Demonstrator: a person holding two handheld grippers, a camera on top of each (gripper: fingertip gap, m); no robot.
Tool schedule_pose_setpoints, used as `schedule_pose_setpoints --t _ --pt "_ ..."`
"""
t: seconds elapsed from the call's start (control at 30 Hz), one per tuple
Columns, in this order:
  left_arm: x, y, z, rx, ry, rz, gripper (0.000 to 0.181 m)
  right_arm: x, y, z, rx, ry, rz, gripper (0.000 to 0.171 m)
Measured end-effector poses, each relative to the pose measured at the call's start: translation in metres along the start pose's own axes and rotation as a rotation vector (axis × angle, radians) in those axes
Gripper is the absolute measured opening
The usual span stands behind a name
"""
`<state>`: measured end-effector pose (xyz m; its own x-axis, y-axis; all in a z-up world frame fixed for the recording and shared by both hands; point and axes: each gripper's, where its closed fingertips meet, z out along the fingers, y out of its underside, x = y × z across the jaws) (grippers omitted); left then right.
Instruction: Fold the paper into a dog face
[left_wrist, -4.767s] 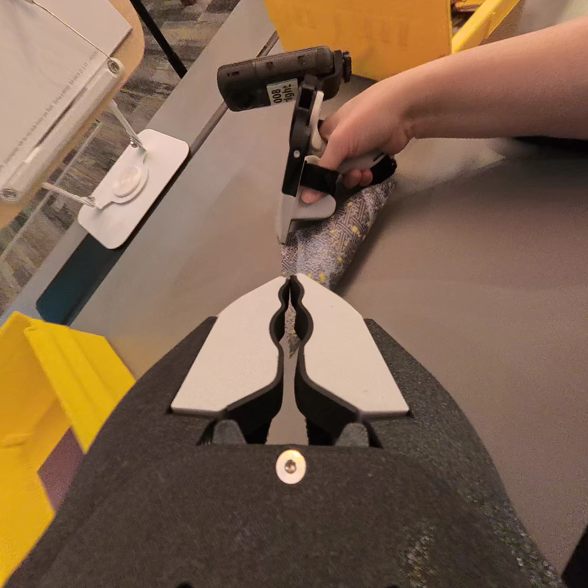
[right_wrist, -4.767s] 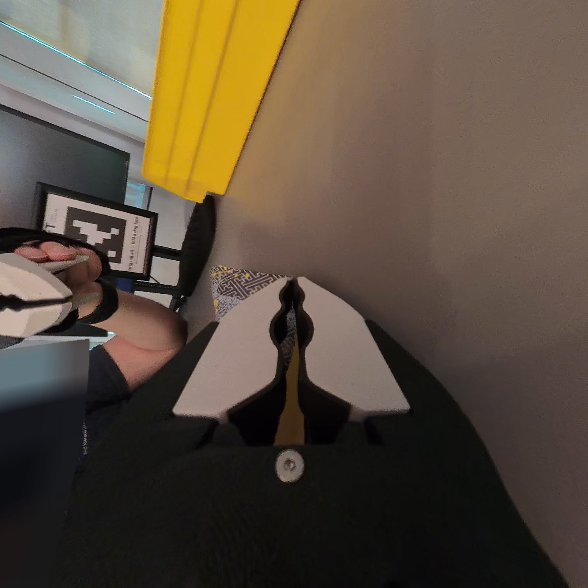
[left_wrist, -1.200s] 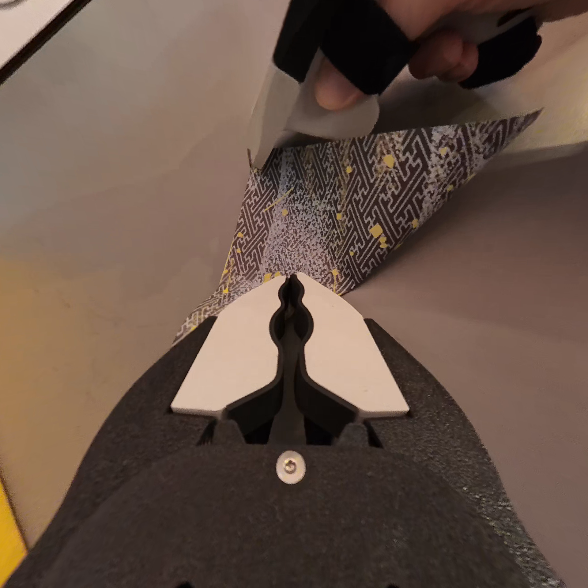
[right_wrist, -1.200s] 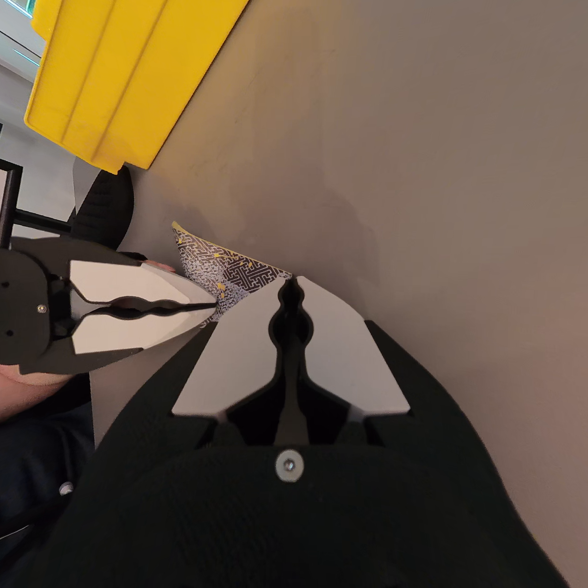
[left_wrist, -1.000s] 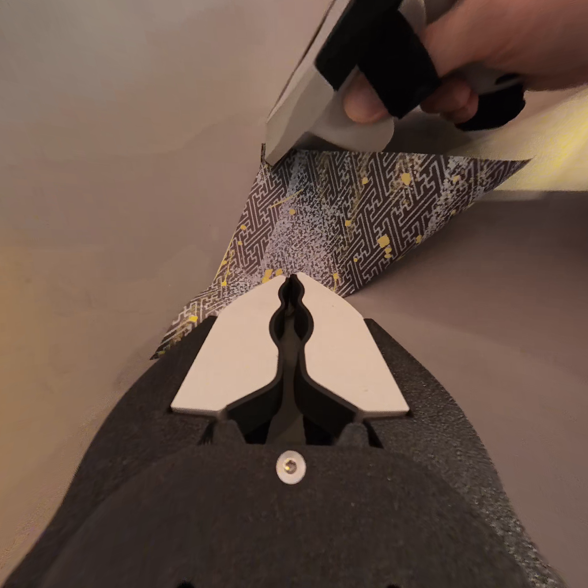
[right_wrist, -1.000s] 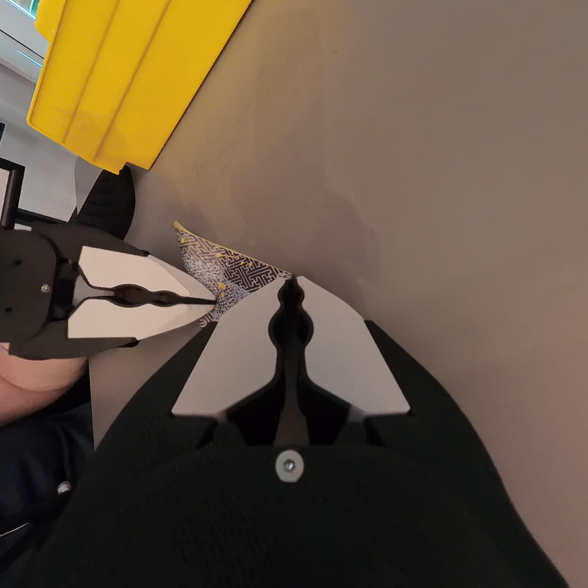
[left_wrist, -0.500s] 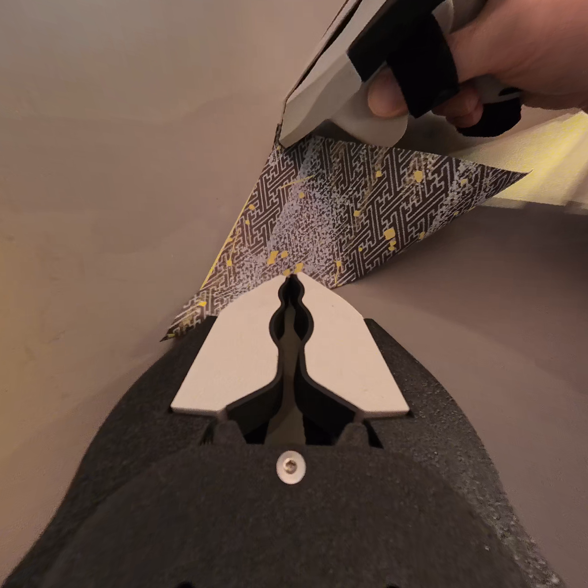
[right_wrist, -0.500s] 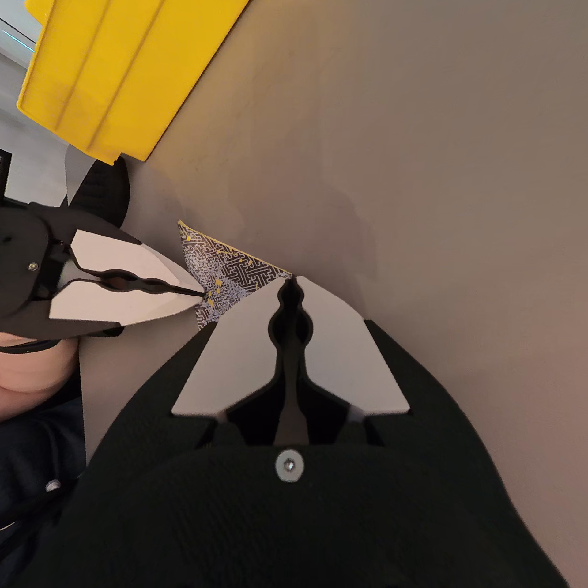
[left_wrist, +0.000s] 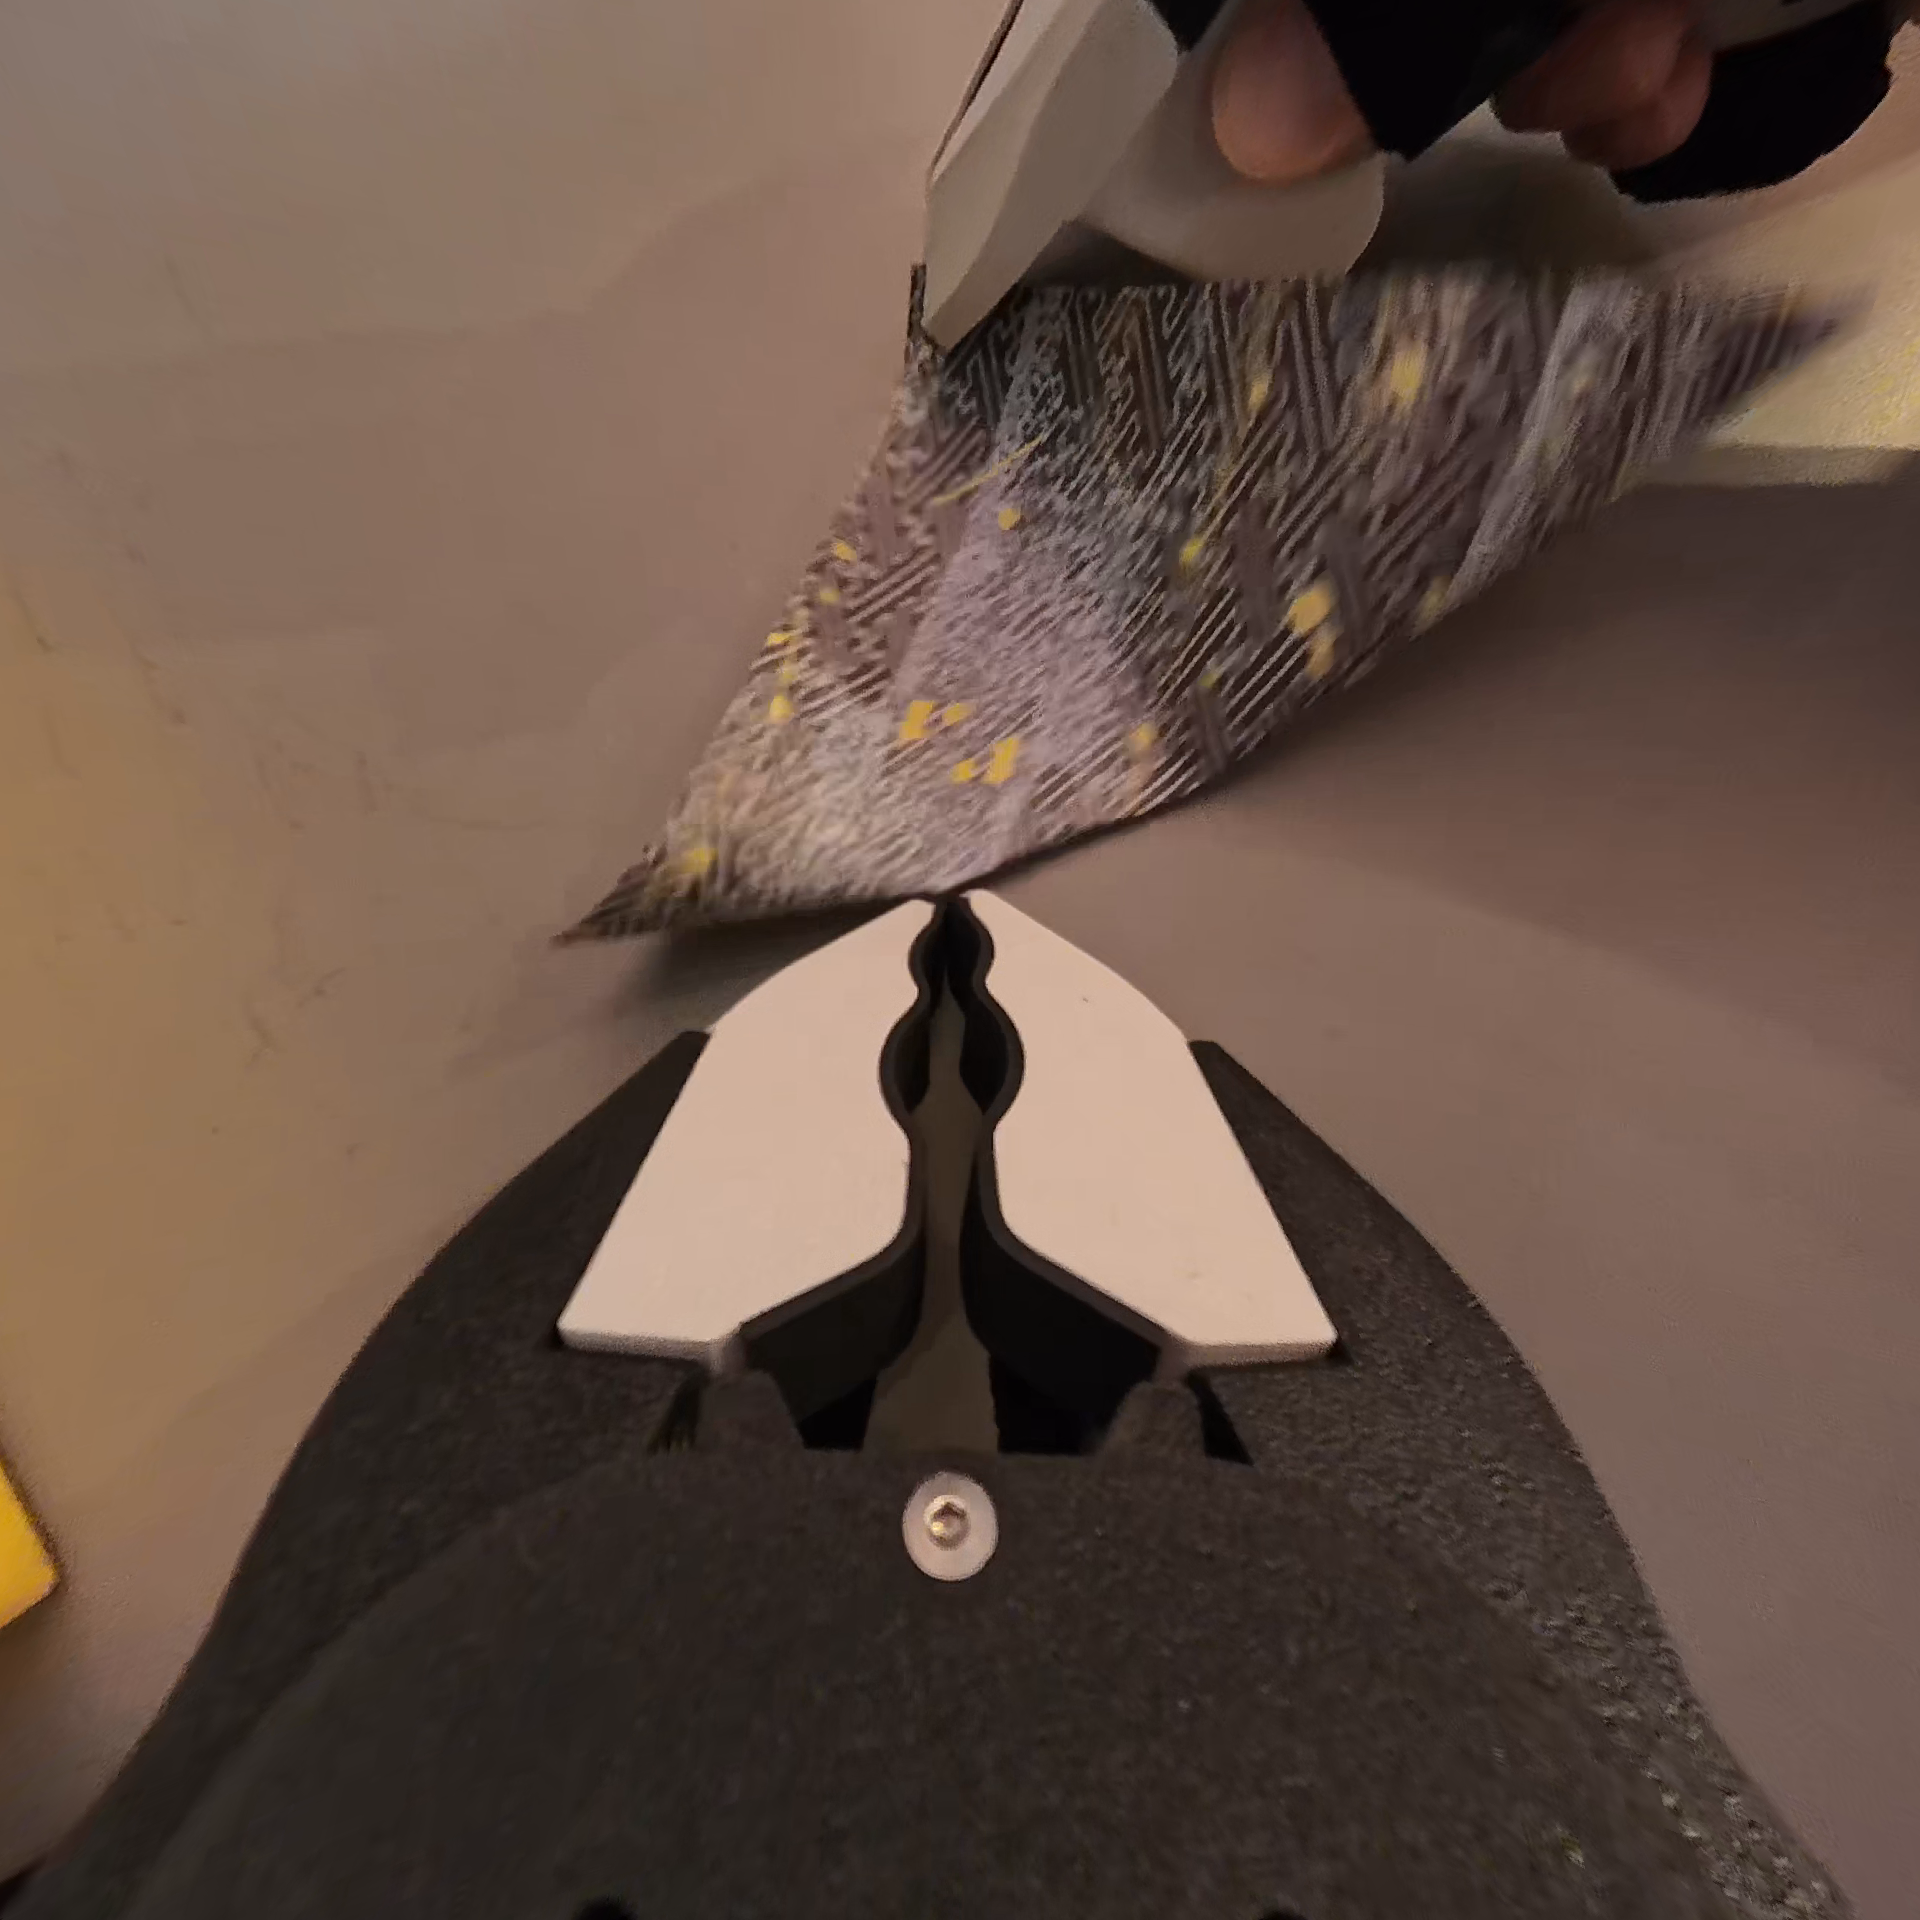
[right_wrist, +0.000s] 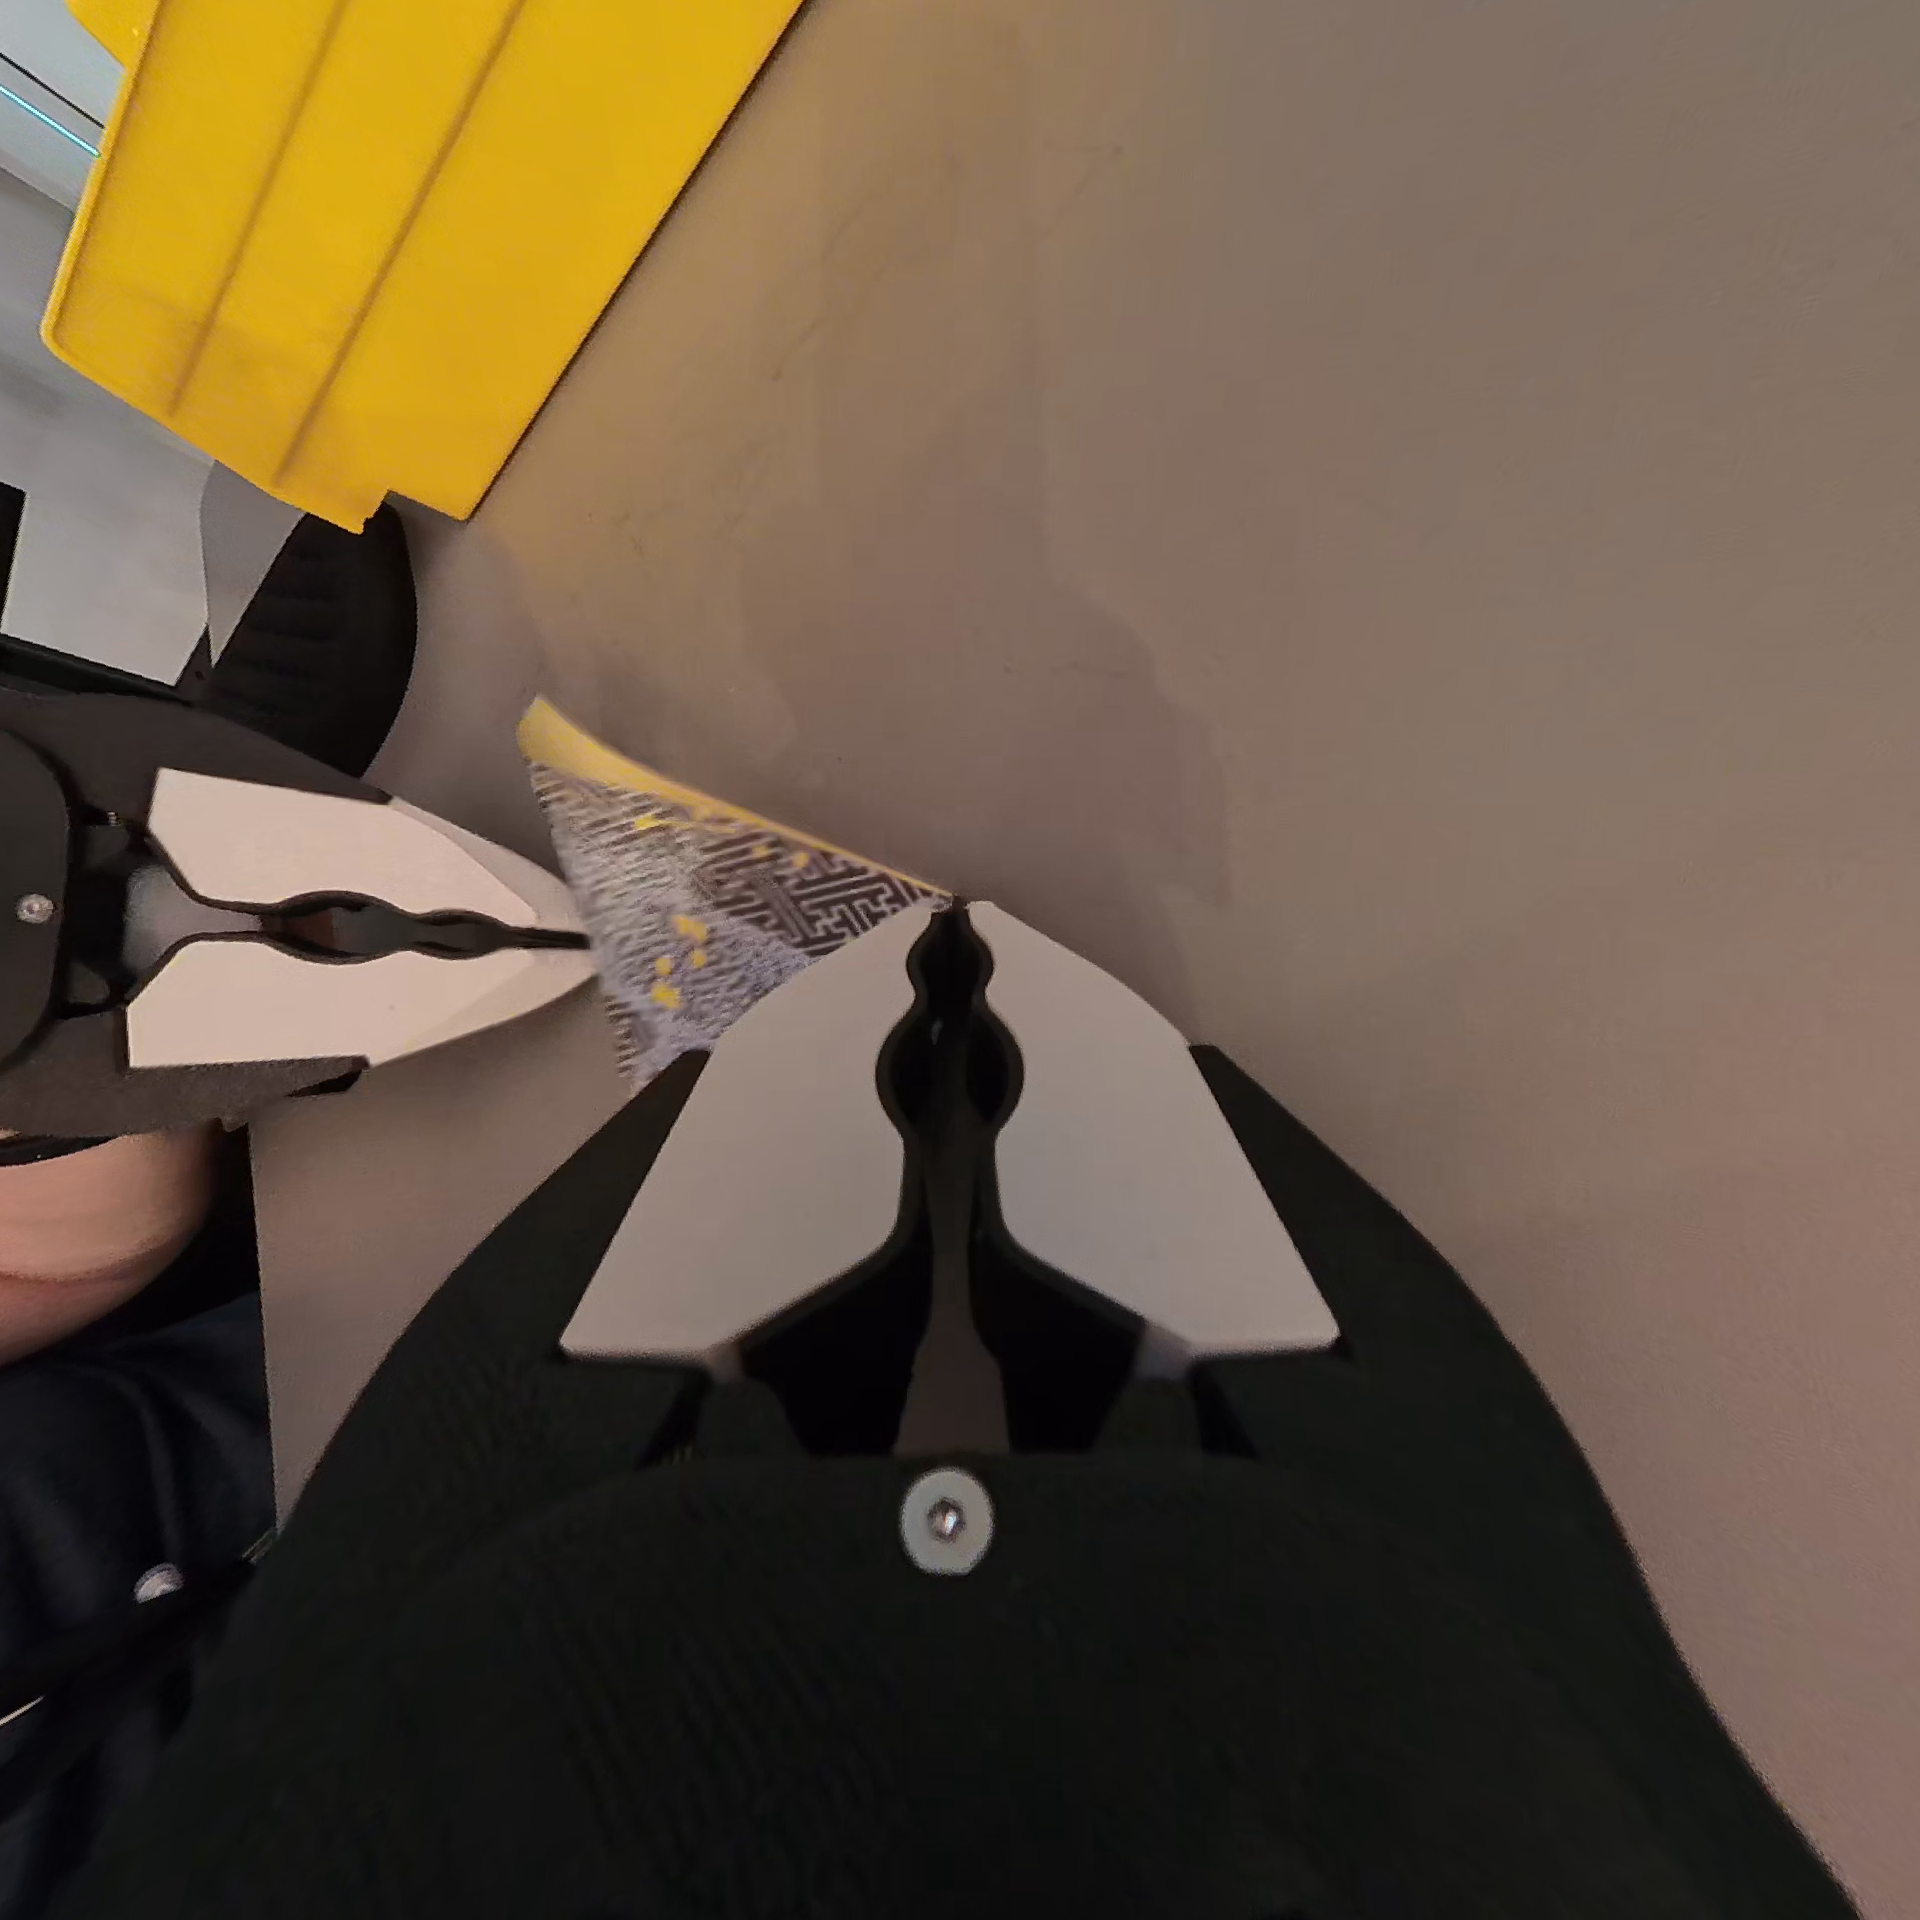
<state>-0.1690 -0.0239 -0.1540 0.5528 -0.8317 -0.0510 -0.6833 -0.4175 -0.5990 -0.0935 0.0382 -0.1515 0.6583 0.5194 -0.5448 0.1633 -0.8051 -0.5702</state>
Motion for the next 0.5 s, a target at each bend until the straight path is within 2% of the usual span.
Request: schedule_pose_setpoints --t 0.07,0.2,0.3,0.5 --pt "-0.003 0.002 -0.003 -0.002 -0.021 0.028 0.000 0.000 0.000 0.000 -0.002 -0.003 0.000 0.001" --pt "0.015 -0.020 -0.013 0.125 0.062 0.014 0.000 0.000 0.001 0.000 -0.008 0.006 -0.010 0.001" --pt "0.005 -0.036 -0.017 0.170 -0.017 0.078 0.000 0.000 0.001 0.000 -0.010 0.009 -0.015 0.001" --pt "-0.021 -0.014 0.003 0.020 -0.138 0.193 0.000 0.000 0.001 0.001 -0.013 0.009 -0.018 0.002"
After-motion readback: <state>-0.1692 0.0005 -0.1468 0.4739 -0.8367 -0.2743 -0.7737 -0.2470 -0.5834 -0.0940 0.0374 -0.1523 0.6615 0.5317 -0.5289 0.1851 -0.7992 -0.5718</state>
